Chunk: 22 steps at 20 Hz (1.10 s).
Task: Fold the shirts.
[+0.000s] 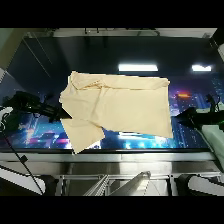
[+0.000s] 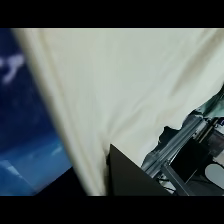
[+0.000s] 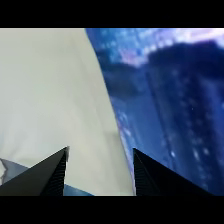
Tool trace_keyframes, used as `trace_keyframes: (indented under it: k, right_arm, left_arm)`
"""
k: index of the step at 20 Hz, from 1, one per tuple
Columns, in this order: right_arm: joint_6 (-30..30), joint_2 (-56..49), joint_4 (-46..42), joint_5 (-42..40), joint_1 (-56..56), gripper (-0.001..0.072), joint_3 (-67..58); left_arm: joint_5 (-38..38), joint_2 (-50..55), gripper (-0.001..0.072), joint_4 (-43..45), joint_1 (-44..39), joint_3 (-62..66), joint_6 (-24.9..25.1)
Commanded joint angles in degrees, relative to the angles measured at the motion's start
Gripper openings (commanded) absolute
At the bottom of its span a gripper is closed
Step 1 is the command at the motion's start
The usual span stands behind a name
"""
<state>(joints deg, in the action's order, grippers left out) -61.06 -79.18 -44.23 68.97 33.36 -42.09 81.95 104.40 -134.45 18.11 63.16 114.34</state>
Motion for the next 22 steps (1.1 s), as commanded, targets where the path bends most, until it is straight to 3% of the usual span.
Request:
trace_keyframes:
  k: [1, 6, 8, 9, 10, 11, 13, 15, 18, 22]
  right_arm:
    - [-2.8, -0.7, -2.7, 0.1, 0.0, 0.0469, 3.3]
    - [-2.7, -3.0, -2.0, -1.1, -6.5, 0.0460, 8.8]
    - [-0.9, -3.9, 2.1, -2.9, -10.5, 0.0455, 8.8]
    - [1.0, -4.1, 5.6, -3.2, -11.9, 0.0368, 8.7]
    - [4.1, -4.0, 9.5, -2.9, -12.8, 0.0181, 8.3]
    - [6.1, -3.9, 12.5, -2.2, -12.9, 0.0154, 7.6]
    - [8.0, -2.3, 15.7, 0.7, -12.2, 0.0022, 5.2]
    - [8.0, 1.8, 16.0, 3.7, -10.9, 0.0021, 2.0]
    - [7.7, 14.5, 17.8, 10.2, -5.6, 0.0021, -4.1]
    - [8.3, 34.2, 32.2, 12.7, 8.0, 0.0021, -13.4]
  left_arm:
    - [1.6, 0.1, 0.0040, -0.6, 1.2, -1.7, 1.7]
    - [1.6, 0.1, 0.0041, -0.7, 1.1, -2.2, 2.6]
    - [1.6, 0.1, 0.0040, -0.8, 1.0, -2.2, 2.6]
    - [1.7, 0.1, 0.0040, -0.8, 1.0, -2.2, 2.6]
    - [2.2, 0.1, 0.0040, -1.5, 1.0, -2.2, 2.6]
    - [2.9, 0.1, 0.0039, -3.4, 1.0, -2.2, 2.7]
    - [5.9, -0.1, 0.0025, -7.8, 1.1, -1.1, 4.5]
    - [10.8, -2.1, 0.0022, -11.1, 1.0, 0.7, 6.2]
    - [23.8, -9.8, 0.0021, -21.0, 1.1, 5.0, 11.4]
    - [23.5, -29.1, 0.0022, -31.7, 2.3, 15.9, 16.1]
